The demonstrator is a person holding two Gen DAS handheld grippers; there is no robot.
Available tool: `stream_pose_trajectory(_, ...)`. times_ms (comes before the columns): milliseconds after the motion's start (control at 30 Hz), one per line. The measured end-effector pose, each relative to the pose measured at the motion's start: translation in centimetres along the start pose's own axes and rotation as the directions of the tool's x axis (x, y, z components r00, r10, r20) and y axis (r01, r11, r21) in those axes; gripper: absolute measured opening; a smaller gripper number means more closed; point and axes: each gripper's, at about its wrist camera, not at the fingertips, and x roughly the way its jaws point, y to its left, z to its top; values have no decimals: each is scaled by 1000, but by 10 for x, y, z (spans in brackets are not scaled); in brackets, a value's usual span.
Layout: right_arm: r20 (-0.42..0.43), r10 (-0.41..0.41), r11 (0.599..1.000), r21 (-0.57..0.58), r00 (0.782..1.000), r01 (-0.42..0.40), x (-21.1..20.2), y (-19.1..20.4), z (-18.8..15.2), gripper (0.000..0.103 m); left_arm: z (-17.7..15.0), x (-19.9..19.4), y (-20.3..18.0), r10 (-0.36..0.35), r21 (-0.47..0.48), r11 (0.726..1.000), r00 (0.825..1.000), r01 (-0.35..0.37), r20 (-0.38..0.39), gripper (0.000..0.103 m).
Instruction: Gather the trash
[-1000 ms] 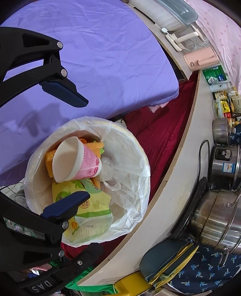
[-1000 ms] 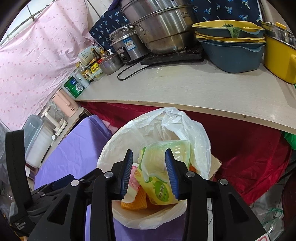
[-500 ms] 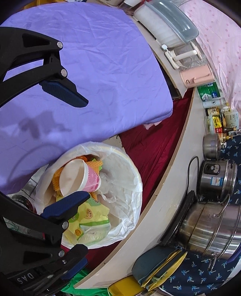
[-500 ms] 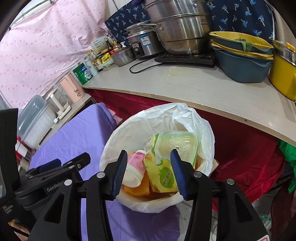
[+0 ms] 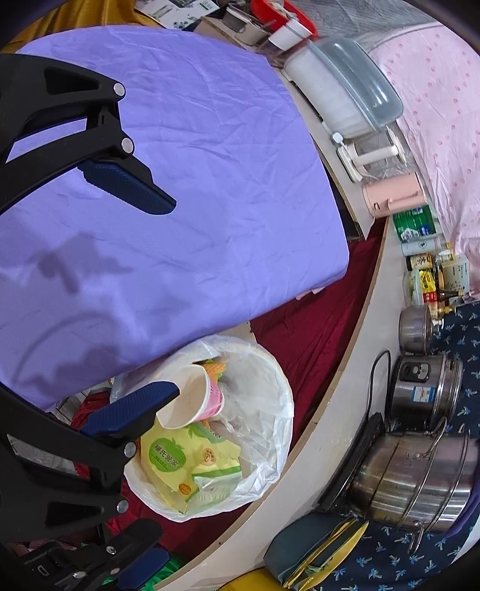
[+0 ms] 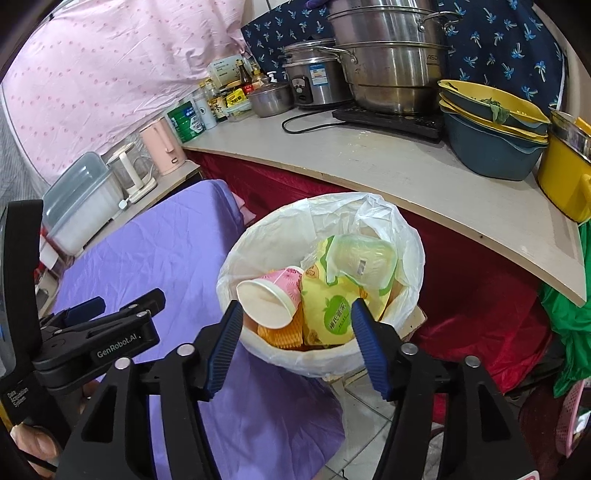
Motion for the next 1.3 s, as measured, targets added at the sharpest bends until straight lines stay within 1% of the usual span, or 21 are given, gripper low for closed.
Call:
stream_pose_trajectory(67,-3,-4,1000,-15,1000,3,-3,3,-3,67,-3,-2,3,8,-6,1000,1000,-8,0,88)
stream_pose_trajectory(200,-4,-14,999,-37,1000,14,-8,7,-7,72,-13,-9,6,27,0,1000,1000,-27,5,89)
stream_pose_trajectory(233,-5,-19,999,-41,1000,18,-8,7,-8,79,-15,-10,6,31,-1,1000,1000,-31,4,90)
stream_pose_trajectory(267,-4,-25,999,-46,1000,25,-8,8,-9,82,-18,-12,7,32,-4,999,999,-32,2,90)
stream_pose_trajectory(400,-7,-38,997,-61,999,37,-9,9,-15,82,-23,-16,9,46,-9,999,999,-46,2,91)
stream_pose_trajectory(533,-21,-45,995,-90,999,43,-8,12,-23,85,-29,-16,12,52,-29,998,999,-52,-7,91)
stream_pose_trajectory(633,-26,-40,994,-102,999,37,-8,14,-26,89,-34,-16,13,52,-34,998,999,-52,-10,91)
stream_pose_trajectory(867,-31,-51,991,-124,998,46,-7,16,-34,90,-43,-19,13,67,-34,997,998,-67,-10,91)
stream_pose_trajectory(1167,-28,-66,991,-122,997,62,-12,12,-36,90,-49,-25,15,68,-40,997,998,-68,-7,91)
stream_pose_trajectory(1300,-28,-65,991,-118,997,61,-15,10,-37,90,-50,-28,15,56,-41,998,998,-56,-8,91)
